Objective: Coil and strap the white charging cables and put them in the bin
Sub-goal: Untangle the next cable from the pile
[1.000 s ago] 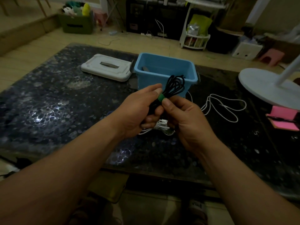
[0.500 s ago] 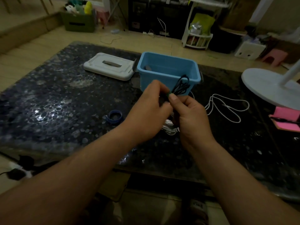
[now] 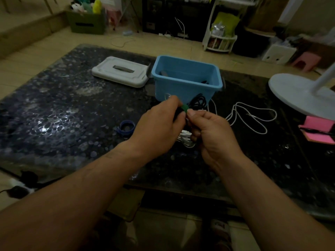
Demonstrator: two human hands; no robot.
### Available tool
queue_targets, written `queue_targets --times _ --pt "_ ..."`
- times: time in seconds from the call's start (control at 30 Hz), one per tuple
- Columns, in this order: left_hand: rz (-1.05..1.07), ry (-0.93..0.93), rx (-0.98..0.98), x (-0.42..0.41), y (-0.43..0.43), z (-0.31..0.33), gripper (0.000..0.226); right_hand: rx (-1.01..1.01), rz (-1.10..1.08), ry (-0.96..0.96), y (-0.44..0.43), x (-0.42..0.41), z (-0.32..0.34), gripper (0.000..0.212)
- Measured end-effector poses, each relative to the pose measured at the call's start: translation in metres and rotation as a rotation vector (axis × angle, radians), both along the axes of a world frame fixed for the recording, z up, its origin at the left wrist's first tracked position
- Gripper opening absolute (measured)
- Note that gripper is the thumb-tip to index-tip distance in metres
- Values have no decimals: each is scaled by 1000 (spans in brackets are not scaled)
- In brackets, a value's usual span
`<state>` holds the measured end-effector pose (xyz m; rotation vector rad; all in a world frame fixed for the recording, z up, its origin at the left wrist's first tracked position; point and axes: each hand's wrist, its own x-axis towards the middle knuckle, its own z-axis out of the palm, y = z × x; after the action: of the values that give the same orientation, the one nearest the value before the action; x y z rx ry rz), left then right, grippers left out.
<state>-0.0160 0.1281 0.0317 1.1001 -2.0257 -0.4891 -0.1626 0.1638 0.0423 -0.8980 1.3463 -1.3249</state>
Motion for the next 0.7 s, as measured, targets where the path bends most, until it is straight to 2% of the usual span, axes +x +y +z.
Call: queue_targets --times 0.13,0.3,0.6,0.7 --pt "37 190 218 -6 1 2 10 -23 -23 6 0 4 3 26" --pt "-103 419 561 -6 1 14 17 -92 -63 90 1 3 0 21" --pt "-57 708 712 -11 2 18 20 -149 -58 188 0 3 -4 12" --pt "-101 718 772 -7 3 21 22 -165 -97 208 -1 1 -5 14"
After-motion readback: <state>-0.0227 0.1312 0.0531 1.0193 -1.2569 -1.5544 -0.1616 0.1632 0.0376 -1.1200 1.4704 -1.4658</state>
